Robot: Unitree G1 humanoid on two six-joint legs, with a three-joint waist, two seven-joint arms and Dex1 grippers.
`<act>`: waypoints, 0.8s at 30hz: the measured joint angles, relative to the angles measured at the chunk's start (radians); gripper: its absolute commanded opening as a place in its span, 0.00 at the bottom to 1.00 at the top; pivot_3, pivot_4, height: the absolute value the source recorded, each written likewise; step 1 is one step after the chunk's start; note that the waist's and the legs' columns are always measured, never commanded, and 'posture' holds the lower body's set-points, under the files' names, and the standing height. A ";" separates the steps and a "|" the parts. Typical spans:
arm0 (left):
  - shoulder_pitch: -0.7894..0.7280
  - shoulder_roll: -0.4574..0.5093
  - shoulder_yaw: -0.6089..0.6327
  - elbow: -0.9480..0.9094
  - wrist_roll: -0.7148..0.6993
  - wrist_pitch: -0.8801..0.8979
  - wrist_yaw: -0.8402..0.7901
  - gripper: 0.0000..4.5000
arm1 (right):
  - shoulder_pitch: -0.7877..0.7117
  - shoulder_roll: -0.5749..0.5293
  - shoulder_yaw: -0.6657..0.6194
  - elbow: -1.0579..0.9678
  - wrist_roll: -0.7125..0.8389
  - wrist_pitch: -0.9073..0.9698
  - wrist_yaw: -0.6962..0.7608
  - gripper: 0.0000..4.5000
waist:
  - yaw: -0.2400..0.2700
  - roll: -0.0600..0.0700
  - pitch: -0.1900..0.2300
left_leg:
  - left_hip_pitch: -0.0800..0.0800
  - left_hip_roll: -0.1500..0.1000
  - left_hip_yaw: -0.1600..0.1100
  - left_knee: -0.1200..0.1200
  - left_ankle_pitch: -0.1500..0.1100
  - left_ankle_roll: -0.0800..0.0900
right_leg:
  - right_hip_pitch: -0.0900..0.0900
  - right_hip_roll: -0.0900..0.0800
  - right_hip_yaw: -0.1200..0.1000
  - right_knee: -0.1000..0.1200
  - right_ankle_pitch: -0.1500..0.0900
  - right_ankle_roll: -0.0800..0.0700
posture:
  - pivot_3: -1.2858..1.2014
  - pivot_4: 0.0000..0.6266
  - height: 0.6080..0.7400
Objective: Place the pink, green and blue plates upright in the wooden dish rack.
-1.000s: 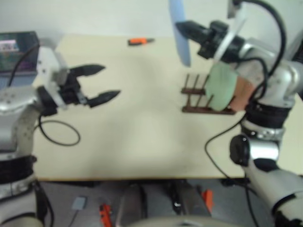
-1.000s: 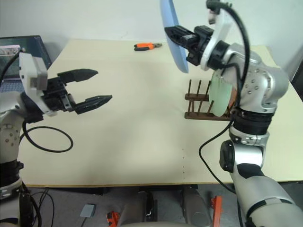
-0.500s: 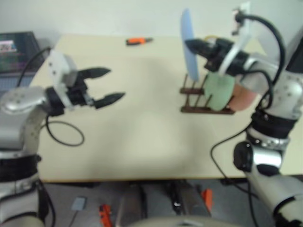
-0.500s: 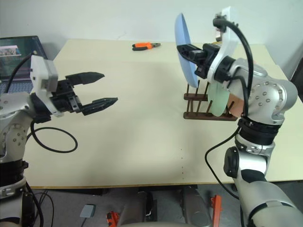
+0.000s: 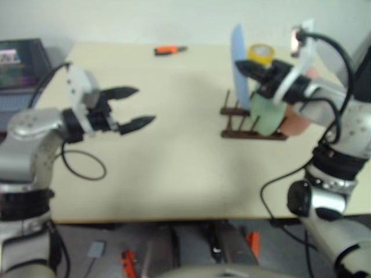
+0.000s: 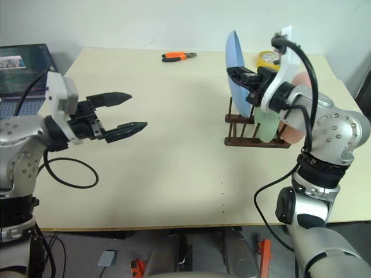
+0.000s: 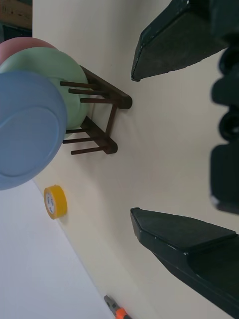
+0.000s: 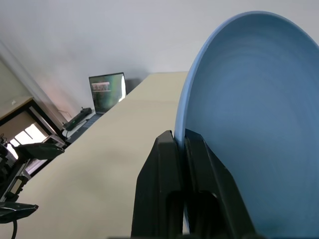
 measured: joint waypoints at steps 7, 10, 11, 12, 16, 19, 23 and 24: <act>0.000 -0.001 -0.010 0.000 0.004 -0.001 0.000 1.00 | 0.009 -0.003 -0.005 -0.001 0.050 0.001 -0.027 0.00 | 0.000 0.000 0.000 | 0.000 0.000 0.000 0.000 0.000 0.000 | 0.000 0.000 0.000 0.000 0.000 0.000 | 0.52 0.24 1.00; 0.000 -0.001 -0.010 0.000 0.005 -0.001 0.000 1.00 | 0.009 -0.003 -0.011 -0.001 0.080 0.001 -0.041 0.00 | 0.000 0.000 0.000 | 0.000 0.000 0.000 0.000 0.000 0.000 | 0.000 0.000 0.000 0.000 0.000 0.000 | 0.52 0.24 1.00; 0.000 -0.001 -0.010 0.000 0.005 -0.001 0.000 1.00 | 0.010 -0.003 -0.014 -0.001 0.088 0.001 -0.045 0.00 | 0.000 0.000 0.000 | 0.000 0.000 0.000 0.000 0.000 0.000 | 0.000 0.000 0.000 0.000 0.000 0.000 | 0.52 0.24 1.00; 0.000 -0.001 -0.010 0.000 0.005 -0.001 0.000 1.00 | 0.010 -0.003 -0.019 -0.001 0.099 0.001 -0.050 0.00 | 0.000 0.000 0.000 | 0.000 0.000 0.000 0.000 0.000 0.000 | 0.000 0.000 0.000 0.000 0.000 0.000 | 0.52 0.24 1.00; 0.000 -0.001 -0.010 0.000 0.006 -0.001 0.001 1.00 | 0.020 0.000 -0.035 0.000 0.143 0.000 -0.077 0.00 | 0.000 0.000 0.000 | 0.000 0.000 0.000 -0.001 0.000 0.000 | 0.000 0.000 0.000 -0.001 0.000 0.000 | 0.52 0.24 1.00; 0.000 -0.001 -0.010 0.000 0.007 -0.001 0.001 1.00 | 0.034 0.006 -0.039 0.000 0.166 0.000 -0.103 0.00 | 0.000 0.000 0.000 | 0.000 0.000 0.000 -0.001 0.000 0.000 | 0.000 0.000 0.000 -0.001 0.000 0.000 | 0.52 0.24 1.00; 0.000 -0.001 -0.012 0.001 0.007 -0.001 0.001 1.00 | 0.058 0.020 -0.042 0.000 0.200 -0.005 -0.139 0.00 | 0.000 0.000 0.000 | 0.000 0.000 0.000 -0.001 0.000 0.000 | 0.000 0.000 0.001 -0.001 0.000 0.000 | 0.52 0.24 1.00; 0.000 -0.001 -0.012 0.001 0.008 -0.001 0.001 1.00 | 0.065 0.022 -0.042 0.000 0.205 -0.005 -0.148 0.00 | 0.000 0.000 0.000 | 0.000 0.000 0.000 -0.001 0.000 0.000 | 0.000 0.000 0.001 -0.001 0.000 0.000 | 0.52 0.24 1.00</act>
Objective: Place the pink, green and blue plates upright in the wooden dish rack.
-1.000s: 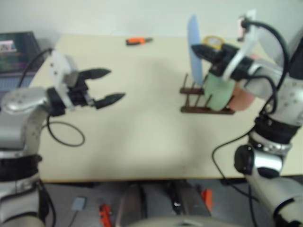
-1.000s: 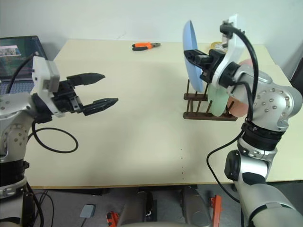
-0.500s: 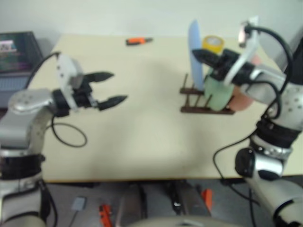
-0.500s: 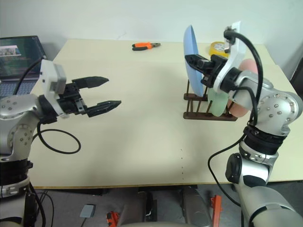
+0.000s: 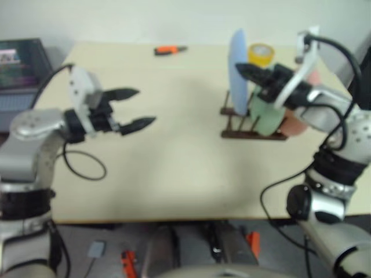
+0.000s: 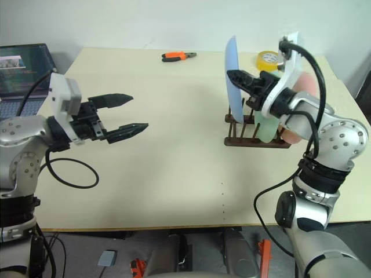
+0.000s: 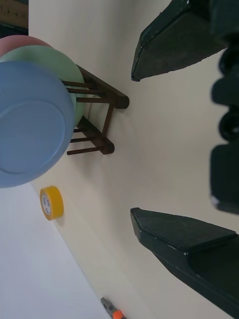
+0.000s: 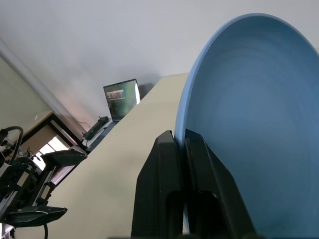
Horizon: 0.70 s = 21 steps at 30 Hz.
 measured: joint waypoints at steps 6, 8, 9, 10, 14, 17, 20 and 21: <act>0.000 0.000 -0.002 0.004 0.003 0.000 0.000 1.00 | 0.028 0.000 0.000 0.001 0.040 -0.019 -0.031 0.00 | 0.000 0.000 0.000 | 0.000 0.000 0.000 0.000 0.000 0.000 | 0.000 0.000 0.000 0.000 0.000 0.000 | 0.52 0.24 1.00; 0.000 0.000 -0.002 0.006 0.003 0.000 0.000 1.00 | 0.040 -0.004 0.000 0.002 0.056 -0.027 -0.038 0.00 | 0.000 0.000 0.000 | 0.000 0.000 0.000 0.000 0.000 0.000 | 0.000 0.000 0.000 0.000 0.000 0.000 | 0.52 0.24 1.00; 0.000 0.000 -0.003 0.007 0.004 0.000 0.000 1.00 | 0.043 -0.008 0.001 0.002 0.064 -0.029 -0.043 0.00 | 0.000 0.000 0.000 | 0.000 0.000 0.000 0.000 0.000 0.000 | 0.000 0.000 0.000 0.000 0.000 0.000 | 0.52 0.24 1.00; 0.000 0.000 -0.003 0.007 0.005 0.000 0.000 1.00 | 0.043 -0.011 0.001 0.003 0.066 -0.029 -0.044 0.00 | 0.000 0.000 0.000 | 0.000 0.000 0.000 0.000 0.000 0.000 | 0.000 0.000 0.000 0.000 0.000 0.000 | 0.52 0.24 1.00; 0.000 0.000 -0.004 0.008 0.010 0.000 0.000 1.00 | 0.045 -0.019 0.003 0.013 0.068 -0.040 -0.060 0.00 | 0.000 0.000 0.000 | 0.000 0.000 0.000 0.000 0.000 0.000 | 0.000 0.000 0.000 0.000 0.000 0.000 | 0.52 0.24 1.00; 0.000 0.000 -0.004 0.008 0.015 0.000 0.000 1.00 | 0.051 -0.026 0.004 0.021 0.068 -0.046 -0.069 0.16 | 0.000 0.000 0.000 | 0.000 0.000 0.000 0.000 0.000 0.000 | 0.000 0.000 0.000 0.000 0.000 0.000 | 0.52 0.24 1.00; 0.000 0.000 -0.004 0.008 0.018 0.000 -0.001 1.00 | 0.054 -0.034 0.004 0.028 0.069 -0.048 -0.073 0.38 | 0.000 0.000 0.000 | 0.000 0.000 0.000 -0.001 0.000 0.000 | 0.000 0.000 0.000 -0.001 0.000 0.000 | 0.52 0.24 1.00; 0.000 0.000 -0.004 0.008 0.018 0.000 -0.001 1.00 | 0.054 -0.036 0.005 0.029 0.069 -0.048 -0.073 0.46 | 0.000 0.000 0.000 | 0.000 0.000 0.000 -0.001 0.000 0.000 | 0.000 0.000 0.000 -0.001 0.000 0.000 | 0.52 0.24 1.00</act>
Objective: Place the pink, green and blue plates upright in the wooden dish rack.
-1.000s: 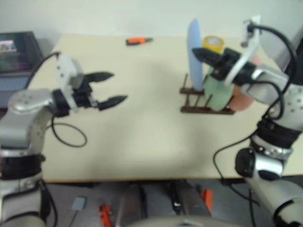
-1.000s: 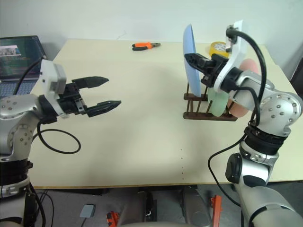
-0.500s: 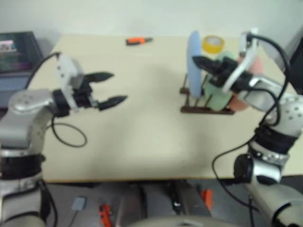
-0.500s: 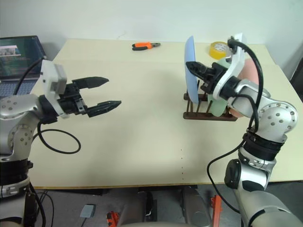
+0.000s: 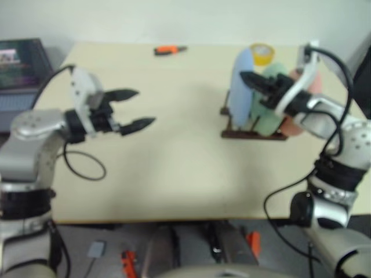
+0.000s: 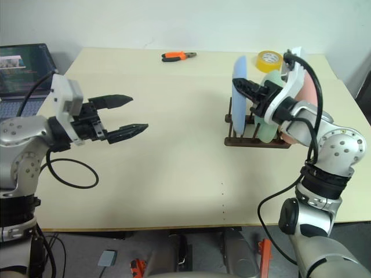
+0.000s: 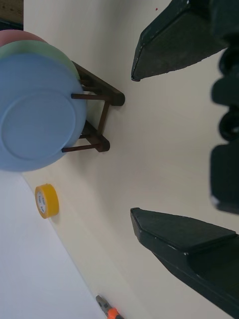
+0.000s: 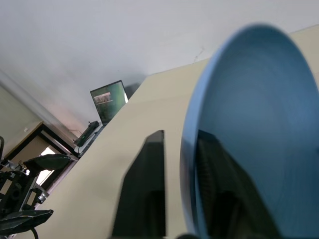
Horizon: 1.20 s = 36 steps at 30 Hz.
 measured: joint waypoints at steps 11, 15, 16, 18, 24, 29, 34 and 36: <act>-0.010 0.000 -0.007 0.007 0.003 0.000 0.000 1.00 | 0.008 -0.043 0.028 0.000 -0.008 -0.032 0.010 0.74 | 0.000 0.000 0.000 | 0.000 0.000 0.000 -0.001 0.000 0.000 | 0.000 0.000 0.000 -0.001 0.000 0.000 | 0.52 0.24 1.00; -0.016 0.000 -0.019 0.013 0.004 0.000 0.000 1.00 | 0.010 -0.083 0.069 -0.002 -0.038 -0.057 0.036 0.74 | 0.000 0.000 0.000 | 0.000 0.000 0.000 -0.001 0.000 0.000 | 0.000 0.000 0.000 -0.001 0.000 0.000 | 0.52 0.24 1.00; -0.017 0.000 -0.019 0.014 0.004 0.000 0.000 1.00 | 0.011 -0.095 0.081 -0.002 -0.047 -0.065 0.045 0.74 | 0.000 0.000 0.000 | 0.000 0.000 0.000 -0.001 0.000 0.000 | 0.000 0.000 0.000 -0.001 0.000 0.000 | 0.52 0.24 1.00; -0.017 0.000 -0.019 0.015 0.005 0.000 0.000 1.00 | 0.012 -0.121 0.097 -0.002 -0.063 -0.079 0.070 0.74 | 0.000 0.000 0.000 | 0.000 0.000 0.000 -0.001 0.000 0.000 | 0.000 0.000 0.000 -0.001 0.000 0.000 | 0.52 0.24 1.00; -0.017 0.000 -0.019 0.022 0.006 0.000 0.000 1.00 | 0.012 -0.292 0.178 -0.010 -0.151 -0.131 0.229 0.74 | 0.002 0.000 0.000 | 0.000 0.000 0.000 -0.001 0.000 0.000 | 0.000 0.000 0.000 -0.002 0.000 0.000 | 0.52 0.24 1.00; -0.004 0.014 -0.017 0.011 0.005 0.002 0.002 1.00 | 0.025 -0.512 0.237 0.000 -0.226 -0.237 0.515 0.74 | 0.005 0.001 0.000 | 0.000 0.000 0.000 -0.002 0.000 0.000 | 0.000 0.000 -0.001 -0.005 0.000 0.000 | 0.52 0.24 1.00; 0.050 0.047 0.026 -0.022 -0.001 0.010 0.002 1.00 | 0.225 -0.738 0.217 0.131 -0.356 -0.507 0.912 0.74 | 0.013 0.000 0.000 | -0.001 0.000 0.000 -0.003 -0.001 0.000 | 0.003 0.000 -0.001 -0.012 0.001 0.001 | 0.52 0.24 1.00; 0.085 0.067 0.052 -0.029 -0.001 0.014 0.000 1.00 | 0.321 -0.802 0.214 0.272 -0.432 -0.634 1.058 0.74 | 0.014 0.000 0.000 | -0.001 -0.001 0.002 -0.003 -0.001 0.000 | 0.003 -0.001 -0.001 -0.013 0.001 0.002 | 0.52 0.24 1.00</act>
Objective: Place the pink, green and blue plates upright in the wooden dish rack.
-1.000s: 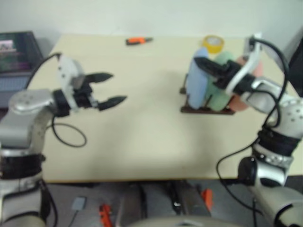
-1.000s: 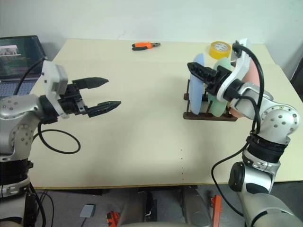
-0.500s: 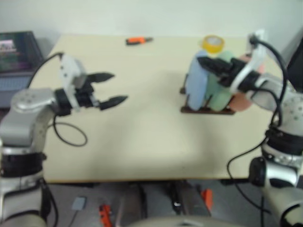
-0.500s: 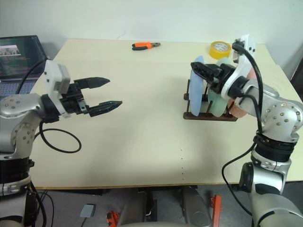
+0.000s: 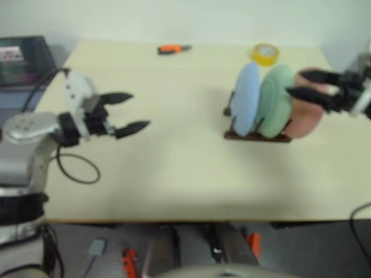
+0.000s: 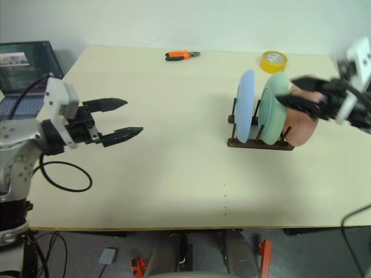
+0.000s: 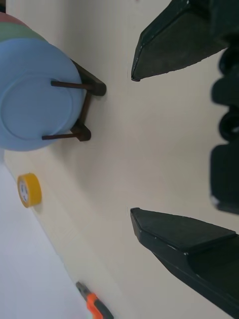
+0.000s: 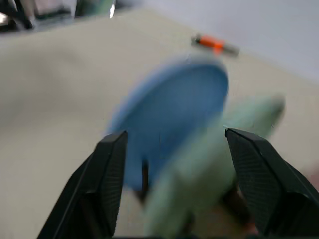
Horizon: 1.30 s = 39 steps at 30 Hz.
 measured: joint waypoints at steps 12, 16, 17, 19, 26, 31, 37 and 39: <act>0.055 0.032 0.027 -0.035 -0.022 0.034 -0.004 1.00 | -0.102 -0.113 -0.088 0.621 -0.122 -0.290 0.355 0.74 | -0.017 0.003 0.002 | 0.012 0.002 0.013 0.001 0.000 0.000 | 0.003 0.001 0.008 0.002 0.003 -0.004 | 0.52 0.24 1.00; 0.057 0.032 0.031 -0.046 -0.022 0.035 0.000 1.00 | -0.127 -0.102 -0.084 0.653 -0.146 -0.320 0.371 0.74 | -0.019 0.003 0.001 | 0.012 0.002 0.015 0.001 0.000 0.000 | 0.003 0.000 0.008 0.002 0.003 -0.004 | 0.52 0.24 1.00; 0.058 0.032 0.032 -0.046 -0.023 0.035 0.001 1.00 | -0.128 -0.097 -0.077 0.654 -0.160 -0.328 0.370 0.74 | -0.019 0.003 0.001 | 0.012 0.002 0.017 0.001 0.000 0.000 | 0.003 0.000 0.008 0.002 0.003 -0.004 | 0.52 0.24 1.00; 0.059 0.032 0.037 -0.047 -0.024 0.035 0.002 1.00 | -0.131 -0.078 -0.050 0.657 -0.193 -0.344 0.358 0.74 | -0.019 0.003 0.001 | 0.012 0.002 0.017 0.001 0.000 0.000 | 0.003 0.000 0.009 0.002 0.003 -0.004 | 0.52 0.24 1.00; 0.068 0.021 0.036 -0.060 -0.024 0.037 0.023 1.00 | -0.124 -0.032 0.056 0.705 -0.350 -0.396 0.256 0.74 | -0.018 0.005 0.002 | 0.012 0.001 0.019 0.001 0.000 0.000 | 0.003 -0.001 0.010 0.002 0.003 -0.003 | 0.52 0.24 1.00; 0.064 0.013 0.027 -0.060 -0.024 0.037 0.024 1.00 | -0.109 -0.027 0.026 0.696 -0.348 -0.415 0.251 0.74 | -0.014 0.005 0.002 | 0.012 0.001 0.019 0.001 0.000 0.000 | 0.003 -0.001 0.009 0.003 0.004 -0.003 | 0.52 0.24 1.00; 0.026 0.003 -0.004 -0.054 -0.020 0.035 0.024 1.00 | -0.112 0.043 0.020 0.581 -0.345 -0.410 0.186 0.74 | -0.021 0.006 0.002 | 0.013 0.001 0.019 0.002 0.000 0.000 | 0.003 0.000 0.010 0.004 0.005 -0.001 | 0.52 0.24 1.00; 0.015 -0.007 -0.013 -0.047 -0.018 0.034 0.024 1.00 | -0.126 0.058 0.020 0.533 -0.338 -0.402 0.171 0.74 | -0.021 0.006 0.002 | 0.013 0.001 0.019 0.002 0.000 0.000 | 0.003 0.000 0.010 0.004 0.006 0.002 | 0.52 0.24 1.00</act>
